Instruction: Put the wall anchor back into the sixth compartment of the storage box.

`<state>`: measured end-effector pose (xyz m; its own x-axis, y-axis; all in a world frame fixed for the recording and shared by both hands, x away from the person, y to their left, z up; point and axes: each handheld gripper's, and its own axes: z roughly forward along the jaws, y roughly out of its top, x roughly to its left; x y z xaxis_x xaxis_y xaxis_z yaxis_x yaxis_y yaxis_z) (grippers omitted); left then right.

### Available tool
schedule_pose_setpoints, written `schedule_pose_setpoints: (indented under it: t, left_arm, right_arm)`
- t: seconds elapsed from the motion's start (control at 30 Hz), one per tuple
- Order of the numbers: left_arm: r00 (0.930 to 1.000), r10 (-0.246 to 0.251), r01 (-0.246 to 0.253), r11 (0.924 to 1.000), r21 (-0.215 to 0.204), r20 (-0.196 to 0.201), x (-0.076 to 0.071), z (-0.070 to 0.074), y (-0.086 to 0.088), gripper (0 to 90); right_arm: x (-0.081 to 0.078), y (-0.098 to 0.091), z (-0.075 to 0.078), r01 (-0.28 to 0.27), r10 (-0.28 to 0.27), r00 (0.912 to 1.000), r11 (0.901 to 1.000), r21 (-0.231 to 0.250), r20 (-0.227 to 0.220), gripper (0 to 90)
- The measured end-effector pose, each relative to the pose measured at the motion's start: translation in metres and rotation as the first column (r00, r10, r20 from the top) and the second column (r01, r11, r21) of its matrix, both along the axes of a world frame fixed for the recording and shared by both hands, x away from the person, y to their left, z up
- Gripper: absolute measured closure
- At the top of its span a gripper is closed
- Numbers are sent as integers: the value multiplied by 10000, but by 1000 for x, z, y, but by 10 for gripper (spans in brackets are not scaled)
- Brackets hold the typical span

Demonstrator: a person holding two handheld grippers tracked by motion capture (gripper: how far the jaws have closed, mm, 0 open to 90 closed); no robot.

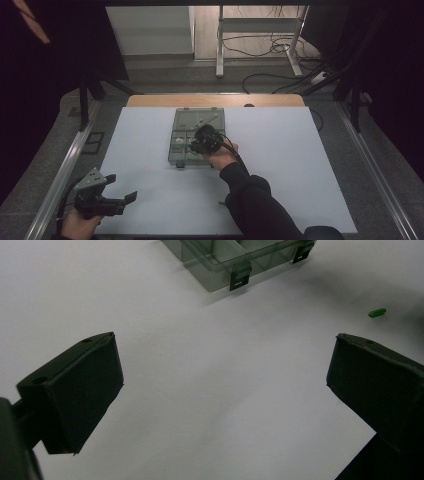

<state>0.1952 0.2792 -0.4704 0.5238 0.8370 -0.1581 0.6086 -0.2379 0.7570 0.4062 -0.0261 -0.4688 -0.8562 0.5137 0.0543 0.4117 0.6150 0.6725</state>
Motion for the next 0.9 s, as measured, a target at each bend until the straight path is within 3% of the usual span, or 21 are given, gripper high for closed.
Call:
schedule_pose_setpoints:
  t: [0.17,0.33,0.73,0.9]
  left_arm:
    - [10000,20,-20,10000,-20,-13,0,0,0,22]
    - [10000,9,-9,10000,18,3,0,0,-1,22]
    - [10000,33,-33,10000,8,-6,0,0,-1,22]
    - [10000,44,-44,10000,-2,-10,0,0,0,22]
  right_arm:
    - [-9,-4,9,-316,317,9995,9994,151,-74,727]
    - [-19,-13,17,-498,505,9985,9981,365,-205,615]
    - [-41,-33,27,-632,625,9980,9955,707,126,402]
    - [-51,-39,28,-806,791,9965,9950,587,262,320]
